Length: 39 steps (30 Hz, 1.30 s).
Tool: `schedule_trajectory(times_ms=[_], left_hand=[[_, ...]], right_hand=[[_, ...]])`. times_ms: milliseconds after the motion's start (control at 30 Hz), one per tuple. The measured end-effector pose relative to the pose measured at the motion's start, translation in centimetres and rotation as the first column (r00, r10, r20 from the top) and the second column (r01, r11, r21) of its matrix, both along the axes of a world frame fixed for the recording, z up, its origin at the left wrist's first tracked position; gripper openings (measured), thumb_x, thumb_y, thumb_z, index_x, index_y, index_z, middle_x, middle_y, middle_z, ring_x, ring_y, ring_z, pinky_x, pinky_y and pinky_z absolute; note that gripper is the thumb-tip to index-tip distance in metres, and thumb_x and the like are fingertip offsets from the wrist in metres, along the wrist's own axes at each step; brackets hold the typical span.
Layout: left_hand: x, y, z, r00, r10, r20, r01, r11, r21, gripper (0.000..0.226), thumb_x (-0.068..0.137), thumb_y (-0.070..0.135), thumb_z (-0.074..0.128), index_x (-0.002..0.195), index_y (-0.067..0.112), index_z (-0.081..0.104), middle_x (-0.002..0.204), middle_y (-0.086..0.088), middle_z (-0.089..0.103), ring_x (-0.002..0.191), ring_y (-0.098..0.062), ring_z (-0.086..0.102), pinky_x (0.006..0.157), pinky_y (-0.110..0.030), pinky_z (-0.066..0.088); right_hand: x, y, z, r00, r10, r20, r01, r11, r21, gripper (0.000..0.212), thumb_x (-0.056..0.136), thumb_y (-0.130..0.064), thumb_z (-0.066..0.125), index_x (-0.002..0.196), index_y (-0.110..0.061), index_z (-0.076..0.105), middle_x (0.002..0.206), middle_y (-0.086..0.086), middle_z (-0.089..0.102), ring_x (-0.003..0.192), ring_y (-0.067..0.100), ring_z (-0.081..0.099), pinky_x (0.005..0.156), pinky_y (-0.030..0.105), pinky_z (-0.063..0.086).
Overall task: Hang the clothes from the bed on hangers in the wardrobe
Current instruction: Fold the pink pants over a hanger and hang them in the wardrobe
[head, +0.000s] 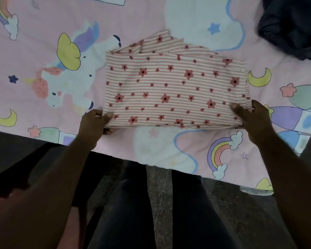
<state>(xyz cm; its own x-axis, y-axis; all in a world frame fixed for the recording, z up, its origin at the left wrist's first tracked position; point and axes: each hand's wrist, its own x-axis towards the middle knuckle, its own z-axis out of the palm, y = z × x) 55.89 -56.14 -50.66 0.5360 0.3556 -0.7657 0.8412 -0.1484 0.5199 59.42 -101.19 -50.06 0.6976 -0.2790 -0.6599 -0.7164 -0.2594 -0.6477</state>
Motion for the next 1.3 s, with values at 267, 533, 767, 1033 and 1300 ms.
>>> schedule_trajectory(times_ms=[267, 533, 767, 1033, 1300], left_hand=[[-0.9, -0.3, 0.9, 0.991, -0.125, -0.038, 0.126, 0.992, 0.031, 0.029, 0.092, 0.023, 0.067, 0.100, -0.002, 0.054, 0.073, -0.016, 0.064, 0.040, -0.017, 0.061, 0.040, -0.024, 0.051], [-2.9, -1.4, 0.9, 0.972, -0.224, -0.064, 0.229, 0.863, 0.450, 0.039, 0.088, 0.036, 0.069, 0.109, 0.007, 0.054, 0.099, -0.012, 0.063, 0.091, -0.032, 0.062, 0.078, -0.042, 0.052], [3.0, -9.6, -3.2, 0.428, -0.892, 0.146, 0.601, 0.401, 0.691, 0.047, 0.094, 0.027, 0.049, 0.134, 0.003, 0.049, 0.144, -0.026, 0.042, 0.135, -0.041, 0.037, 0.111, -0.054, 0.030], [8.0, -10.4, -7.0, 0.191, -0.981, -0.013, 0.670, 0.121, 0.733, 0.063, 0.100, 0.055, 0.027, 0.152, 0.020, 0.029, 0.159, -0.019, 0.020, 0.147, -0.037, 0.016, 0.117, -0.055, 0.008], [4.4, -6.7, -5.9, 0.497, -0.863, -0.089, 0.616, 0.279, 0.736, 0.076, 0.094, 0.063, 0.027, 0.155, 0.017, 0.020, 0.161, -0.020, 0.010, 0.148, -0.039, 0.007, 0.116, -0.057, -0.001]], right_hand=[[-0.2, -1.1, 0.1, 0.996, 0.082, -0.019, -0.082, 0.996, -0.032, 0.045, 0.084, -0.035, 0.075, 0.117, -0.007, 0.061, 0.109, 0.008, 0.071, 0.098, 0.029, 0.069, 0.078, 0.053, 0.059], [-2.7, 0.5, 0.0, 0.998, 0.060, 0.006, -0.047, 0.829, -0.557, 0.061, 0.085, -0.050, 0.067, 0.132, -0.013, 0.054, 0.123, 0.008, 0.063, 0.107, 0.022, 0.060, 0.094, 0.043, 0.051], [0.6, 15.3, -3.3, 0.637, 0.719, 0.277, -0.418, 0.624, -0.660, 0.057, 0.097, -0.038, 0.039, 0.147, -0.009, 0.042, 0.152, 0.021, 0.038, 0.142, 0.036, 0.034, 0.115, 0.052, 0.022], [4.9, 13.6, -7.8, 0.526, 0.849, 0.043, -0.486, 0.342, -0.804, 0.061, 0.099, -0.054, 0.031, 0.150, -0.020, 0.039, 0.157, 0.013, 0.031, 0.147, 0.029, 0.026, 0.118, 0.051, 0.013], [2.9, 3.6, -5.3, 0.734, 0.668, -0.124, -0.423, 0.307, -0.853, 0.065, 0.101, -0.056, 0.023, 0.157, -0.023, 0.019, 0.162, 0.016, 0.014, 0.151, 0.033, 0.010, 0.119, 0.055, 0.002]])
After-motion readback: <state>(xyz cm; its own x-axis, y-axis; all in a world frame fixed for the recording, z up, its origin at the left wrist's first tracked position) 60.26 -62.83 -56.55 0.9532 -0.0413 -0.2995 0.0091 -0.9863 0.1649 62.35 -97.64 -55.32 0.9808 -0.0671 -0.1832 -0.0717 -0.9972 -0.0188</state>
